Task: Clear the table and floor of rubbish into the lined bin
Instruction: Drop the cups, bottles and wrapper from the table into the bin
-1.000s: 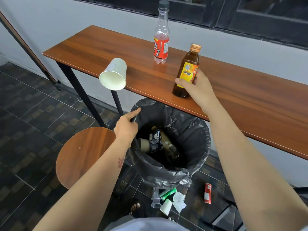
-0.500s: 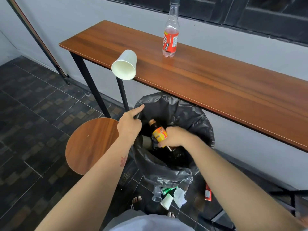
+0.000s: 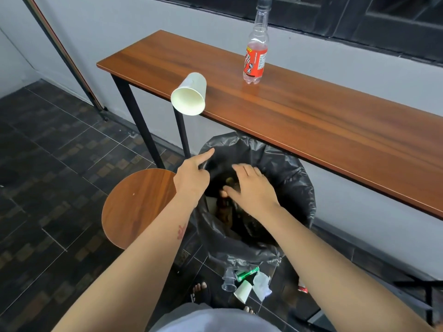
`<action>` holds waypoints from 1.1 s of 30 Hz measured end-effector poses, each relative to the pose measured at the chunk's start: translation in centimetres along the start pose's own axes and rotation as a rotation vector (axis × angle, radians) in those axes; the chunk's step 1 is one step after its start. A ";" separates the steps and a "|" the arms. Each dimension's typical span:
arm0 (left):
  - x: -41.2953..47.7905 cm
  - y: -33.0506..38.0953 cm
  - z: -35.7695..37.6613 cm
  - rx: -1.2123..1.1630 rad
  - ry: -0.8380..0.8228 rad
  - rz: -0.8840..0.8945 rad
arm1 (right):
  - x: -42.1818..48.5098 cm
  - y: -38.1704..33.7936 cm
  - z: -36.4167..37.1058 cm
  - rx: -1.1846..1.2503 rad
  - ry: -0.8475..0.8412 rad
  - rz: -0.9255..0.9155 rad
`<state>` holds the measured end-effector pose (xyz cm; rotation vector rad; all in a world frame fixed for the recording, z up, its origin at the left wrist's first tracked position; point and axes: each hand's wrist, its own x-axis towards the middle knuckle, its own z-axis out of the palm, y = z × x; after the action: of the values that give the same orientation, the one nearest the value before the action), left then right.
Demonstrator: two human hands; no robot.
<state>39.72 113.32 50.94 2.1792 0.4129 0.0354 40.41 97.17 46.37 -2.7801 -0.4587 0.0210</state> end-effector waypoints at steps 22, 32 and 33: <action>4.1 0.4 0.3 -0.007 -0.032 -0.102 | 15.1 3.7 -9.7 0.221 0.358 0.330; 7.5 0.3 -0.2 0.106 -0.073 -0.072 | 23.5 4.2 -10.4 0.500 0.482 0.333; 7.8 0.3 -0.4 0.122 -0.069 -0.066 | 24.0 4.2 -10.4 0.539 0.498 0.330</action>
<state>47.06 115.84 50.41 2.2773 0.4580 -0.1033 65.14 97.74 55.84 -2.1870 0.1227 -0.4002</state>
